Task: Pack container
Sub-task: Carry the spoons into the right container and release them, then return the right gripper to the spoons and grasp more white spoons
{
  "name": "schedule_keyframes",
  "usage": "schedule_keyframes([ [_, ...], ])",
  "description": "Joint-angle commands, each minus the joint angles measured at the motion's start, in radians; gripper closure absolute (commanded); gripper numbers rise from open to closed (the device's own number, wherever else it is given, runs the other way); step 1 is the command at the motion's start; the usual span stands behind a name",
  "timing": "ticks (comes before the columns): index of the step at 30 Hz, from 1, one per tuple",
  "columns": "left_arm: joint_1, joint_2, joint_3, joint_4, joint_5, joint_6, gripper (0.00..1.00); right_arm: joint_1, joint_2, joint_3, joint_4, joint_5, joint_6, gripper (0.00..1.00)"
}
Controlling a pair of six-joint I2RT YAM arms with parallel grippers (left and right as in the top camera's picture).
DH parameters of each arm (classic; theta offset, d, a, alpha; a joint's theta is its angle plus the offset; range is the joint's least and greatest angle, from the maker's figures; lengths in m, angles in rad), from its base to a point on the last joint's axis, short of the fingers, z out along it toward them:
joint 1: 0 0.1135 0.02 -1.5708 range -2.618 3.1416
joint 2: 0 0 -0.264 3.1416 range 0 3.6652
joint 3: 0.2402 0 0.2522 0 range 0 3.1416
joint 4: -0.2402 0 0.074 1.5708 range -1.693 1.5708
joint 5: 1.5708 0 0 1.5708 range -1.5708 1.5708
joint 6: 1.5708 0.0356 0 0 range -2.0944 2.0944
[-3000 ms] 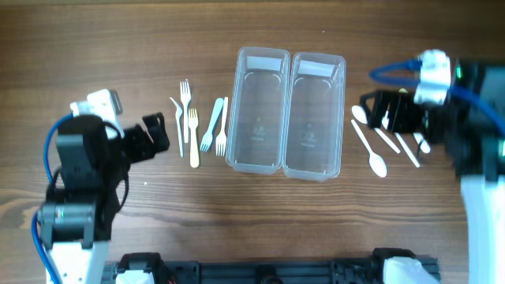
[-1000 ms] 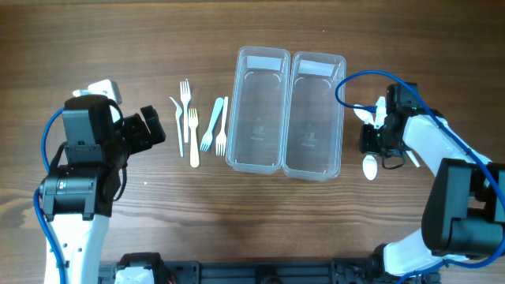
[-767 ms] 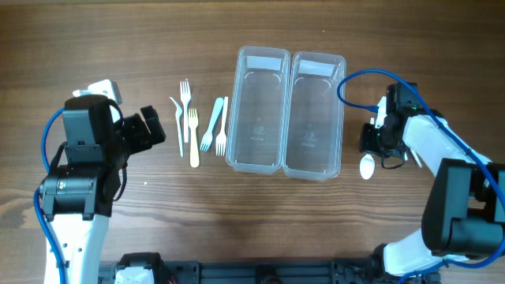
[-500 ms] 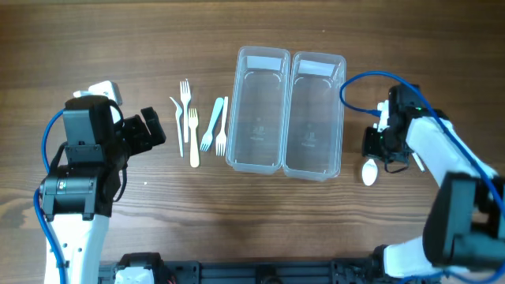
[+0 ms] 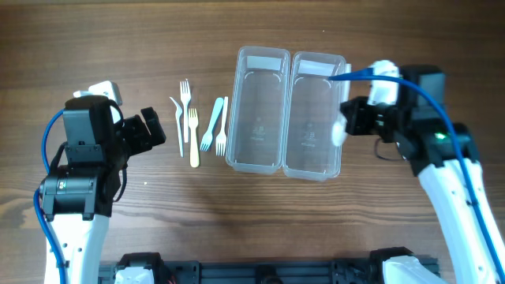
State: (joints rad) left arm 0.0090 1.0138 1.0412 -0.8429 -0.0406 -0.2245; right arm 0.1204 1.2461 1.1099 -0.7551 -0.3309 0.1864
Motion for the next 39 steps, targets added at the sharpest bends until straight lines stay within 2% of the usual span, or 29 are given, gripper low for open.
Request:
schedule_keyframes([
  [1,0.008,0.002,0.019,0.0,-0.01,0.008,0.0,0.075,0.109,-0.003,0.055,0.051,0.053,0.96],
  [8,0.008,0.002,0.019,0.0,-0.01,0.008,0.0,0.126,0.404,-0.003,0.163,0.023,0.06,0.94],
  [9,0.008,0.002,0.019,0.0,-0.01,0.008,0.0,0.131,0.421,-0.003,0.164,0.016,0.06,0.84],
  [11,0.008,0.002,0.019,0.0,-0.01,0.008,0.0,0.142,0.428,-0.003,0.165,0.017,0.048,0.71],
  [12,0.008,0.002,0.019,0.0,-0.01,0.008,0.0,0.145,0.422,-0.001,0.166,0.017,0.049,0.62],
  [16,0.008,0.002,0.019,0.0,-0.01,0.008,0.0,0.14,0.353,0.031,0.158,0.042,0.05,0.52],
  [18,0.008,0.002,0.019,0.0,-0.01,0.008,0.0,0.116,0.27,0.069,0.137,0.125,0.043,0.51],
  [21,0.008,0.002,0.019,0.0,-0.01,0.008,0.0,0.066,0.169,0.084,0.135,0.264,-0.047,0.49],
  [23,0.008,0.002,0.019,0.0,-0.01,0.008,0.0,0.01,0.097,0.084,0.128,0.431,-0.156,0.58],
  [26,0.008,0.002,0.019,0.0,-0.01,0.008,0.0,-0.063,0.081,0.082,0.102,0.55,-0.288,0.58],
  [27,0.008,0.002,0.019,0.0,-0.01,0.008,0.0,-0.093,0.086,0.076,0.095,0.553,-0.34,0.57],
  [28,0.008,0.002,0.019,0.0,-0.01,0.008,0.0,-0.14,0.098,0.063,0.085,0.544,-0.384,0.51],
  [32,0.008,0.002,0.019,0.0,-0.01,0.008,0.0,-0.269,0.175,0.033,0.071,0.443,-0.449,0.4],
  [36,0.008,0.002,0.019,0.0,-0.01,0.008,0.0,-0.348,0.289,0.027,0.031,0.438,-0.508,0.39],
  [39,0.008,0.002,0.019,0.0,-0.01,0.008,0.0,-0.356,0.358,0.027,0.001,0.435,-0.581,0.4],
])
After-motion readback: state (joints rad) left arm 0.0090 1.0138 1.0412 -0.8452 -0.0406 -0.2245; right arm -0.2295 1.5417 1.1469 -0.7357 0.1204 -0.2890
